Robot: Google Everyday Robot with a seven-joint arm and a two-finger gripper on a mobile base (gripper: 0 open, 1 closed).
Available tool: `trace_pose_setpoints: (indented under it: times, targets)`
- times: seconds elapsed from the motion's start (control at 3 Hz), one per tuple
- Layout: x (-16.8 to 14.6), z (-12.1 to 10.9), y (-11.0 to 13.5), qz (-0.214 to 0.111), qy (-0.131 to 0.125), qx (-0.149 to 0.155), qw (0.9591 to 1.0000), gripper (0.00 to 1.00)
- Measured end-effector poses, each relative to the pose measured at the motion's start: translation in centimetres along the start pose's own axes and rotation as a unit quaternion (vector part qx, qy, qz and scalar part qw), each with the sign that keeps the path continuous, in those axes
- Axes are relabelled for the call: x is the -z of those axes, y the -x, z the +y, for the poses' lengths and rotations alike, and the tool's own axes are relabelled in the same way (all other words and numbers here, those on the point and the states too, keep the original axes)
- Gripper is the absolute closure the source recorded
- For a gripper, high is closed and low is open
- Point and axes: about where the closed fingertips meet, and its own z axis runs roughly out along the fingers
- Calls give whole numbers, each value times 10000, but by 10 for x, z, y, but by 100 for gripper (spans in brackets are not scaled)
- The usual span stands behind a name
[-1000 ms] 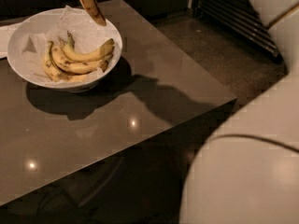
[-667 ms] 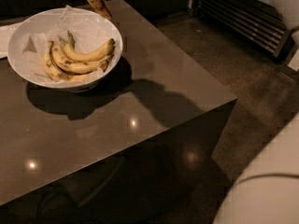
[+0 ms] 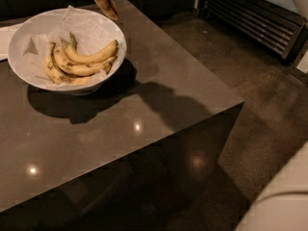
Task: Pick banana from white bowl
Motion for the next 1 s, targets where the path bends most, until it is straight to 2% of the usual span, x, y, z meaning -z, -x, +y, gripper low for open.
trace_pose_setpoints:
  times: [0.33, 0.67, 1.0]
  targets:
    - [13, 10, -4, -160, -67, -490, 9986, 100]
    - [22, 24, -9, -243, -104, -942, 9952, 100]
    - [22, 24, -9, -243, -104, -943, 9952, 100]
